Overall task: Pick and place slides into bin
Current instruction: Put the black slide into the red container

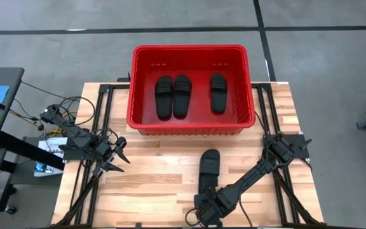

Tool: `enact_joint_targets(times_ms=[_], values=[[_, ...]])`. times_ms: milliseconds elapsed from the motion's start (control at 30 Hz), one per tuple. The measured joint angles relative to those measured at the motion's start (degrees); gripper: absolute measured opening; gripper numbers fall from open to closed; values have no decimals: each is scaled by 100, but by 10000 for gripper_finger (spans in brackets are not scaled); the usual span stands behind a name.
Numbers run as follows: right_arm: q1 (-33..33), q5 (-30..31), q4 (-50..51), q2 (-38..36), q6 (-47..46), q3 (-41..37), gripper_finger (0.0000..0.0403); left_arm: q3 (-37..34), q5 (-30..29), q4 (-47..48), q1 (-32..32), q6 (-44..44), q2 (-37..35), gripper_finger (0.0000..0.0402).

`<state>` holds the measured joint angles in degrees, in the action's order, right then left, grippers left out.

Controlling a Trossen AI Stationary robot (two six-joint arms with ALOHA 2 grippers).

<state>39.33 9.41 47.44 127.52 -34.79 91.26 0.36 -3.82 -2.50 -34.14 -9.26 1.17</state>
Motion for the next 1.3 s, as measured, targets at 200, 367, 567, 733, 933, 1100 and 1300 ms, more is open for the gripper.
enact_joint_targets(times_ms=[200, 367, 567, 733, 933, 1100, 1300], values=[[37, 258, 43, 59, -557, 3, 44, 1, 0, 2, 1, 0, -2, 178], [-7, 106, 112, -42, -579, 94, 13, 1, 1, 2, 0, 0, -3, 178], [-29, -11, 283, -210, -708, 302, 4, 0, 1, 2, 2, 0, -4, 178], [-20, -166, 333, -460, -773, 434, 2, 1, 0, 2, 1, 0, -4, 178], [3, -249, 496, -621, -786, 680, 1, 0, 1, 0, 1, 0, -4, 178], [4, -251, 894, -668, -715, 1124, 1, 1, 0, 1, 0, 0, -4, 178], [4, -235, 1528, -675, -527, 1866, 1, 0, 1, -1, 0, 0, -4, 178]])
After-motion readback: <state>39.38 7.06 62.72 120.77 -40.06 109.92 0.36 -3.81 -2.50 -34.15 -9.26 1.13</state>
